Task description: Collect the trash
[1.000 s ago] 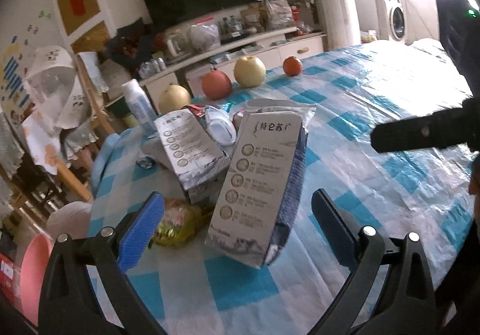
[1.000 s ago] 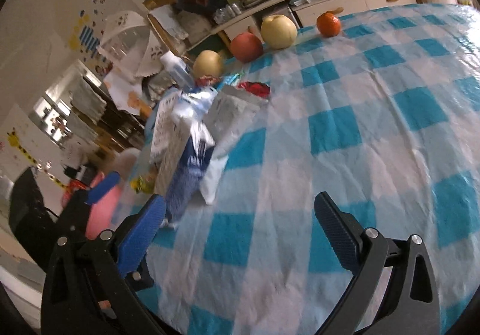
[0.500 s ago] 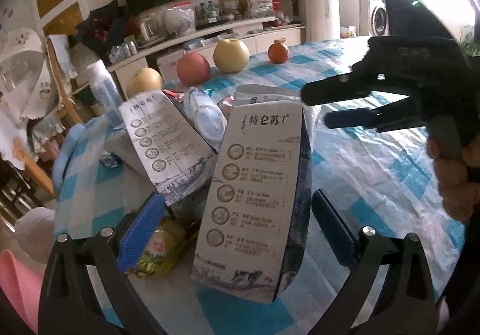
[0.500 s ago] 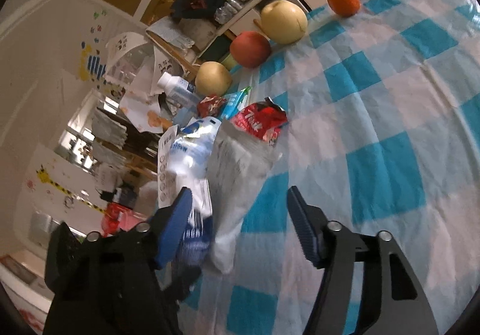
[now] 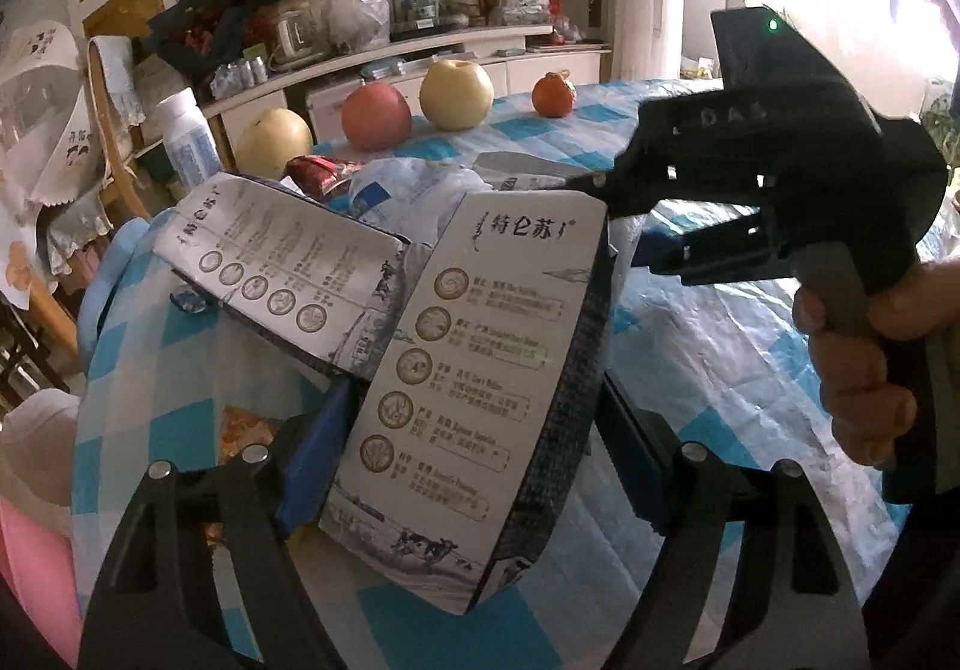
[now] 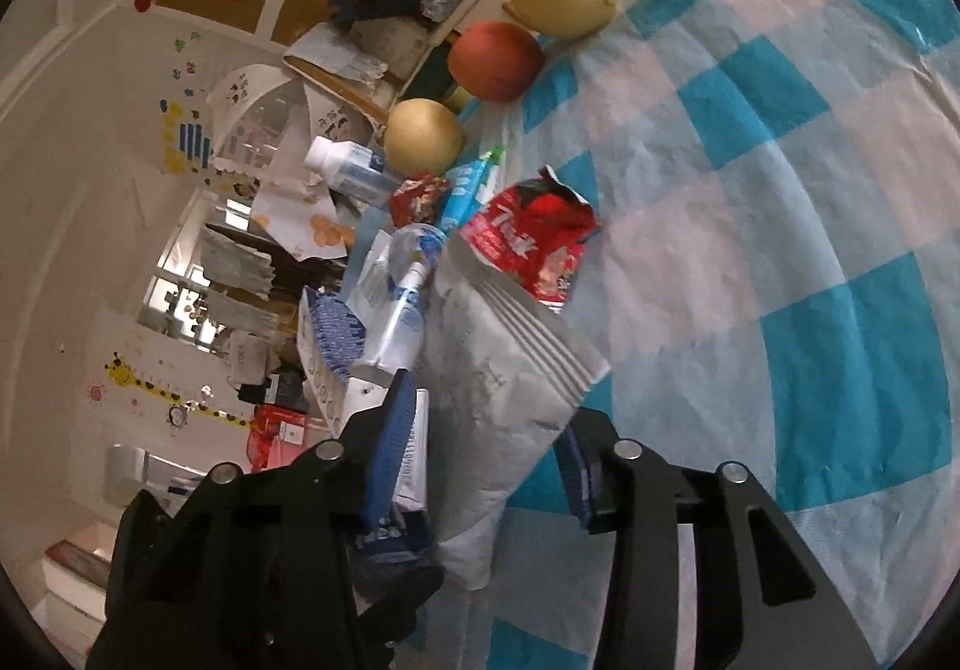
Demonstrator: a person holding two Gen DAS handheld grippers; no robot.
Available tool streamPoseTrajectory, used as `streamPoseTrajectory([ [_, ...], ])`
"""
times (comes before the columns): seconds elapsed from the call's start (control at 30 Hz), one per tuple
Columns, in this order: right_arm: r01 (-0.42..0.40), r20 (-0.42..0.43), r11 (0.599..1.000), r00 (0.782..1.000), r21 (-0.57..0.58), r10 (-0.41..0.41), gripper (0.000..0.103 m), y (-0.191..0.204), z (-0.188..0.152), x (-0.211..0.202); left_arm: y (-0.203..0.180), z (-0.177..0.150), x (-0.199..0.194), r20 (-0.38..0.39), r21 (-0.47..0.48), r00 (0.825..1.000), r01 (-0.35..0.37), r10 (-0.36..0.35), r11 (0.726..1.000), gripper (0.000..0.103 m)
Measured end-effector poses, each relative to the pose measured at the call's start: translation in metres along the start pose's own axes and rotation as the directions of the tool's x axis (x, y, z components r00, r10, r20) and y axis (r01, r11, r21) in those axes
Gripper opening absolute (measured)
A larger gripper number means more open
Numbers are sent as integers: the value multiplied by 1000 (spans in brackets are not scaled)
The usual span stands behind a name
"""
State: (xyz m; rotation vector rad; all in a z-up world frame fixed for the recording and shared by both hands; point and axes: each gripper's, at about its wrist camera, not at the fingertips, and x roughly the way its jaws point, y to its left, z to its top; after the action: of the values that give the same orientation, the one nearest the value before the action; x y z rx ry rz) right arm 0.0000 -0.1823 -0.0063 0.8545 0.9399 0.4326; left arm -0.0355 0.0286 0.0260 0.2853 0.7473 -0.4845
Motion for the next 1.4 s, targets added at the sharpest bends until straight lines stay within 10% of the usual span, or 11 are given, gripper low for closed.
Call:
streamPoseTrajectory([
  [0.23,103,26,985,995,-142,-100,26,23,-9,-6,16,0,-8,17,-80,999,41,-40,996,71],
  [0.9,143,251,955,965,-260,-77,11,72,-38,-83,39,2,-60,176,-196,978,142,-108,970,69],
  [1.17,72,264,940,964,-334,20,11,136,-49,-77,82,-6,-102,254,-275,967,64,9,959,69],
  [1.4,-97,113,911,982,-401,154,11,217,-68,-13,158,-36,-148,280,-467,927,-97,251,879,69],
])
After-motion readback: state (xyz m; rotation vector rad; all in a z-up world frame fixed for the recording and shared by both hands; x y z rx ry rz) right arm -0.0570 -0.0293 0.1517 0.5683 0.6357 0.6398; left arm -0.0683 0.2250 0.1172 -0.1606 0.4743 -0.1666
